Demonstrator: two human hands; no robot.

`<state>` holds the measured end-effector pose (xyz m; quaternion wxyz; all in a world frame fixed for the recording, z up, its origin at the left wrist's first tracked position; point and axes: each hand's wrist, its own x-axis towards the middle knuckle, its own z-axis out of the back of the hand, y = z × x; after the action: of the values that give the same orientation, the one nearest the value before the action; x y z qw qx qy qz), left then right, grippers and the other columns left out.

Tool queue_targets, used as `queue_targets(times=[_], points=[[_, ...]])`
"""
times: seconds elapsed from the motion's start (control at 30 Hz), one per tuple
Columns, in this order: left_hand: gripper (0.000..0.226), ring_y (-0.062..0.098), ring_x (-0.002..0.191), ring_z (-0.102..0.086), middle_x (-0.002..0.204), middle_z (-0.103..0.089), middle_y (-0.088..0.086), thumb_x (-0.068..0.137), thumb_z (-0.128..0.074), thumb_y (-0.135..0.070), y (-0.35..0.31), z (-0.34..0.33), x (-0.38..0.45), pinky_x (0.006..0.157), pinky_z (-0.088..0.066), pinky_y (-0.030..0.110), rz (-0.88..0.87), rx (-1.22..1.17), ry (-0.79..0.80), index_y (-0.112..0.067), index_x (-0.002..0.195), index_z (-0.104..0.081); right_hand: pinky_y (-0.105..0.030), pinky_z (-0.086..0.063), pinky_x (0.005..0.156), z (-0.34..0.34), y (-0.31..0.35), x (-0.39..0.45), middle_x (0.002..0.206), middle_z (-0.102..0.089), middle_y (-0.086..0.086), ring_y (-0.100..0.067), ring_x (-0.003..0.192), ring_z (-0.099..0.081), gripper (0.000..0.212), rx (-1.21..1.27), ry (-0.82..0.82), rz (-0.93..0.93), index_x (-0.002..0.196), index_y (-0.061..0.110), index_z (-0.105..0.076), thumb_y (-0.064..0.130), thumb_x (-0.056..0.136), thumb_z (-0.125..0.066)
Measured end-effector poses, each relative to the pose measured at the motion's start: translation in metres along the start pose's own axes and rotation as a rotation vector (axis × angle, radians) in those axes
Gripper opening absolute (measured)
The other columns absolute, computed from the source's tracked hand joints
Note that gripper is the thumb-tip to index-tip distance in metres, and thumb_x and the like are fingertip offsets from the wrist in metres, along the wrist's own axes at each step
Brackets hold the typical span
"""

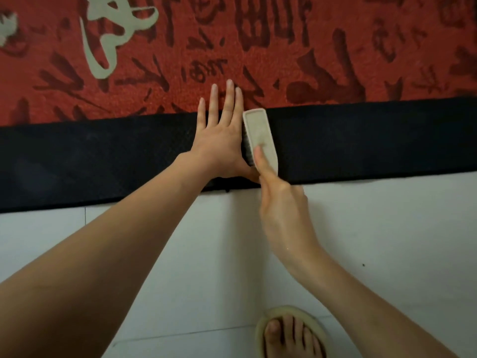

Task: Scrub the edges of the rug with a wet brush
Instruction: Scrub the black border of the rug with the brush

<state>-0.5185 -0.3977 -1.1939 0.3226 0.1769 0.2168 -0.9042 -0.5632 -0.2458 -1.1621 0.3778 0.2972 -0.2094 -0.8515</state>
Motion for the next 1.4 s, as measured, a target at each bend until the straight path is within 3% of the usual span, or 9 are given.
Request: queue_targets(times=[0.23, 0.43, 0.6, 0.73, 1.0, 1.13, 1.2, 1.3, 1.4], points=[[0.161, 0.033, 0.141, 0.035, 0.156, 0.036, 0.011, 0.045, -0.067, -0.086, -0.004, 0.005, -0.003, 0.115, 0.021, 0.048, 0.017, -0.002, 0.013, -0.007, 0.149, 0.028, -0.039, -0.049, 0.07, 0.002, -0.001, 0.029, 0.073, -0.059, -0.013, -0.028, 0.067, -0.056, 0.057, -0.025, -0.099, -0.012, 0.15, 0.035, -0.028, 0.009, 0.101, -0.038], [0.162, 0.032, 0.141, 0.035, 0.155, 0.037, 0.01, 0.045, -0.069, -0.086, -0.002, 0.003, -0.004, 0.114, 0.021, 0.047, 0.033, 0.002, 0.014, -0.008, 0.149, 0.029, -0.042, -0.045, 0.079, 0.02, -0.007, 0.064, 0.097, -0.065, -0.022, -0.041, 0.09, -0.059, 0.055, -0.141, -0.057, 0.008, 0.148, 0.044, -0.027, 0.016, 0.102, -0.036], [0.163, 0.032, 0.141, 0.036, 0.155, 0.037, 0.01, 0.045, -0.069, -0.086, -0.003, 0.002, -0.007, 0.113, 0.022, 0.047, 0.022, 0.02, 0.015, -0.007, 0.148, 0.029, -0.038, -0.046, 0.069, 0.007, -0.011, -0.001, 0.083, -0.064, -0.017, -0.035, 0.074, -0.057, 0.064, -0.145, 0.046, 0.034, 0.149, 0.045, -0.02, 0.009, 0.1, -0.039], [0.164, 0.031, 0.141, 0.035, 0.155, 0.037, 0.009, 0.043, -0.067, -0.088, -0.002, 0.004, -0.005, 0.114, 0.021, 0.047, 0.035, 0.016, 0.009, -0.007, 0.148, 0.029, -0.042, -0.045, 0.078, 0.021, -0.01, 0.062, 0.102, -0.063, -0.023, -0.042, 0.092, -0.057, 0.062, -0.219, -0.003, 0.012, 0.149, 0.046, -0.02, 0.012, 0.1, -0.037], [0.163, 0.031, 0.141, 0.036, 0.154, 0.038, 0.009, 0.046, -0.068, -0.088, -0.004, 0.005, -0.006, 0.116, 0.019, 0.048, 0.05, 0.049, 0.049, -0.007, 0.147, 0.032, -0.04, -0.044, 0.08, 0.026, -0.008, 0.062, 0.106, -0.062, -0.022, -0.042, 0.096, -0.057, 0.062, -0.179, -0.031, -0.012, 0.15, 0.043, -0.023, 0.01, 0.099, -0.037], [0.164, 0.031, 0.141, 0.035, 0.155, 0.037, 0.01, 0.044, -0.067, -0.088, -0.008, 0.006, -0.008, 0.116, 0.019, 0.048, 0.039, 0.032, 0.052, -0.008, 0.147, 0.031, -0.033, -0.032, 0.07, 0.011, -0.001, 0.019, 0.104, -0.064, -0.018, -0.038, 0.092, -0.057, 0.064, -0.182, 0.003, -0.034, 0.151, 0.041, -0.02, 0.006, 0.099, -0.034], [0.163, 0.031, 0.141, 0.036, 0.154, 0.038, 0.01, 0.045, -0.067, -0.087, -0.005, 0.002, -0.009, 0.116, 0.02, 0.048, 0.044, 0.051, 0.056, -0.007, 0.147, 0.031, -0.036, -0.035, 0.07, 0.013, -0.008, 0.001, 0.103, -0.064, -0.02, -0.039, 0.09, -0.056, 0.066, -0.242, 0.096, 0.006, 0.15, 0.045, -0.014, 0.008, 0.1, -0.035], [0.161, 0.03, 0.142, 0.034, 0.155, 0.037, 0.01, 0.048, -0.068, -0.086, -0.004, 0.003, -0.008, 0.117, 0.019, 0.047, 0.05, 0.037, 0.024, -0.007, 0.148, 0.03, -0.043, -0.044, 0.079, 0.033, -0.009, 0.066, 0.106, -0.061, -0.023, -0.043, 0.097, -0.056, 0.063, -0.246, -0.028, -0.039, 0.15, 0.043, -0.021, 0.008, 0.099, -0.035], [0.162, 0.03, 0.142, 0.035, 0.155, 0.037, 0.011, 0.047, -0.069, -0.086, -0.01, 0.008, -0.011, 0.116, 0.019, 0.047, 0.048, 0.018, 0.042, -0.006, 0.147, 0.03, -0.04, -0.043, 0.074, 0.021, 0.001, 0.036, 0.101, -0.062, -0.022, -0.041, 0.093, -0.059, 0.066, -0.258, -0.022, -0.054, 0.15, 0.042, -0.021, 0.004, 0.098, -0.034]])
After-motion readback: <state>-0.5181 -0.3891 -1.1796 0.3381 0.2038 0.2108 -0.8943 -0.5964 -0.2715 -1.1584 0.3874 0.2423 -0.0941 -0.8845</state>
